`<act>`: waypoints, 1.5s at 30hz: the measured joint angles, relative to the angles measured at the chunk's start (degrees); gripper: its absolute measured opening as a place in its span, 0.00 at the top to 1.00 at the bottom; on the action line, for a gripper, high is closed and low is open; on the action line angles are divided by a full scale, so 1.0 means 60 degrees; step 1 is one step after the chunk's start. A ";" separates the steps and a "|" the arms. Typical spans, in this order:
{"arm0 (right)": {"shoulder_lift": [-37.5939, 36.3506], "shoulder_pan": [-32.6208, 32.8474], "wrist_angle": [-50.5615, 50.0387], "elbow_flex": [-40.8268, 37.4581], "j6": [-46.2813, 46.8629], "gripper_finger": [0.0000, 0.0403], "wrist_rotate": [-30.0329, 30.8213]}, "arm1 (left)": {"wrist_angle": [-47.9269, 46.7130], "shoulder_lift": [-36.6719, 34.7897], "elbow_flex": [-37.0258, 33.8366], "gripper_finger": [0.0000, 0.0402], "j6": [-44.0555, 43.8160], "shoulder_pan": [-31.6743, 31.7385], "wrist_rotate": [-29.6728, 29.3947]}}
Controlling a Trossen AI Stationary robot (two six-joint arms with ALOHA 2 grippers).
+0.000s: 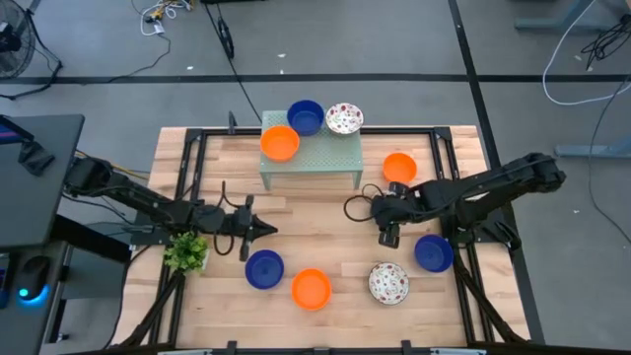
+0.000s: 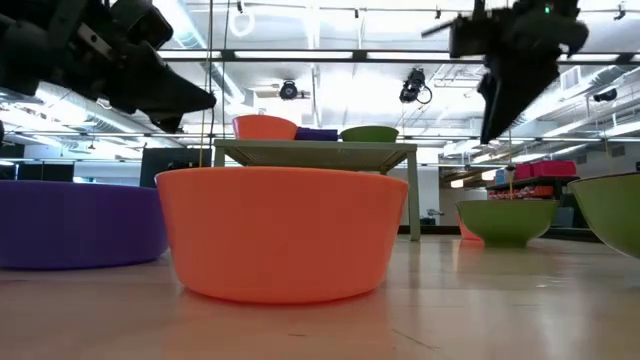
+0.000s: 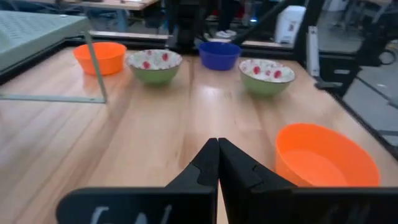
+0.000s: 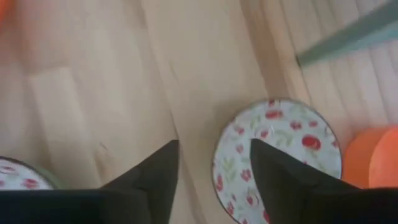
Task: Pick & Place Mini bowls
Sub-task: Stack the white bowl on the white bowl on the shelf
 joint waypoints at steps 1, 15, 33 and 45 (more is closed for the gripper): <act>0.0040 -0.0038 0.0019 -0.0147 0.0006 0.47 0.0000 | 0.0049 0.0000 0.0000 0.98 0.0022 -0.0022 -0.0156; 0.0050 -0.0064 0.2024 -0.2427 -0.0698 0.45 -0.0038 | 0.0153 0.0000 0.0004 0.98 0.0257 -0.0042 -0.0899; 0.0046 -0.0067 0.2823 -0.2801 -0.1242 0.91 -0.0073 | 0.0124 0.0004 0.0004 0.98 0.0176 -0.0053 -0.0924; 0.0041 0.0559 0.1995 -0.1458 -0.1702 0.99 -0.0281 | 0.0066 0.0004 0.0004 0.98 0.0169 -0.0053 -0.0924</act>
